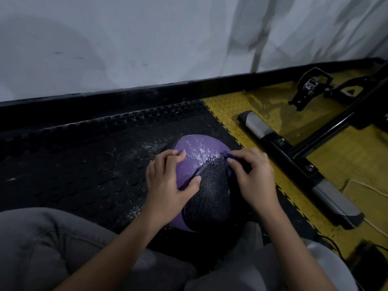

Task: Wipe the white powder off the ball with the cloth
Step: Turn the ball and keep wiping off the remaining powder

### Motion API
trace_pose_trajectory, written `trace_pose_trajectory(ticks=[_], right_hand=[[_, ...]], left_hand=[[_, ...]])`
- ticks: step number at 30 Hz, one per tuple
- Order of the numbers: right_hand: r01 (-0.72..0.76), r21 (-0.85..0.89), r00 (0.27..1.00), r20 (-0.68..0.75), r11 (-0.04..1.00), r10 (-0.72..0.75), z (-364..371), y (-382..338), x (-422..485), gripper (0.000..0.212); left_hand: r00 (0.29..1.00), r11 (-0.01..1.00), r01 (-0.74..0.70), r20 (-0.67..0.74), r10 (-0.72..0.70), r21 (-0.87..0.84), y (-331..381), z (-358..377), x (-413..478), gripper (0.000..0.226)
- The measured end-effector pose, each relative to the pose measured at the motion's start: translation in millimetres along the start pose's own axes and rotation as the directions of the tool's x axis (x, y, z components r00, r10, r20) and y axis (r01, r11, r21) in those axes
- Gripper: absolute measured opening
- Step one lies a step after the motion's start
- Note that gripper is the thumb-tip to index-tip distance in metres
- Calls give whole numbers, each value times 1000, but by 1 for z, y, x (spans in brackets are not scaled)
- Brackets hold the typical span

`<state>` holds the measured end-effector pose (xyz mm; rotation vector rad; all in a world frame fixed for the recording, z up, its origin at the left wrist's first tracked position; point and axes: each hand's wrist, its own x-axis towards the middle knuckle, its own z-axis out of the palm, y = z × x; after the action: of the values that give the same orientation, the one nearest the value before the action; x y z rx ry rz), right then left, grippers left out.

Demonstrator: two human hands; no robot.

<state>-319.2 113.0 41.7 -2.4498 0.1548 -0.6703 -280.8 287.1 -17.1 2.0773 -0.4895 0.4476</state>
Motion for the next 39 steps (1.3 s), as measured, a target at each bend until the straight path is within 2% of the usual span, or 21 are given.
trace_pose_trajectory(ticks=[2,4,7,9,11,13,16,17,19,21,23,26,29,31,34,35,39], right_hand=[[140,-26,990,11,990,-139,1,-11,-10,14],[195,-6,980,46,981,-194,-2,-10,-10,15],[35,37,998,44,999,-36,-6,11,5,11],[-62,70,998,30,996,60,-8,17,9,18],[-27,56,1000,13,998,26,-6,8,2,18],[93,27,996,4,995,-93,-2,-7,-10,10],[255,26,965,57,967,-256,-1,-16,-18,17],[250,49,965,70,967,-253,-3,-14,-15,15],[145,95,986,65,985,-152,-7,-1,-3,11],[11,92,999,52,996,-16,-12,12,8,16],[-30,67,999,45,997,27,-12,12,9,19],[155,29,988,24,988,-155,-3,-9,-6,10],[327,-5,941,92,945,-325,0,-20,-14,16],[288,-36,954,94,957,-284,-3,-10,-2,14],[69,-57,996,69,996,-65,-10,9,16,12],[44,-56,997,69,997,-40,-10,10,16,12],[223,-28,974,57,974,-221,-2,-13,-6,13]], left_hand=[[1000,1000,-12,-10,12,23,-1,1,-2,51],[999,998,-38,-18,39,51,-3,1,-4,53],[999,998,-38,-4,39,53,-3,2,-4,54],[1000,999,-25,6,24,44,-1,4,-2,54],[1000,998,-12,3,12,54,0,5,-2,55],[1000,997,-4,-8,4,72,-3,4,-3,55],[1000,998,-7,-7,7,63,-6,1,-5,56],[1000,999,-6,-3,6,51,-6,0,-5,56],[1000,999,-11,5,10,36,-4,0,-4,57],[1000,1000,-13,19,13,29,-2,1,-4,56],[1000,1000,-9,28,8,28,-1,3,-4,56],[1000,999,-13,-5,13,51,-3,3,-3,57],[1000,999,-11,-6,11,43,-6,-1,-2,55],[1000,1000,-3,6,3,23,-4,-2,-2,56],[1000,1000,1,24,-1,1,0,0,-1,57],[999,1000,6,33,-6,-3,1,1,-1,56],[1000,1000,10,7,-10,25,-2,1,-2,56]])
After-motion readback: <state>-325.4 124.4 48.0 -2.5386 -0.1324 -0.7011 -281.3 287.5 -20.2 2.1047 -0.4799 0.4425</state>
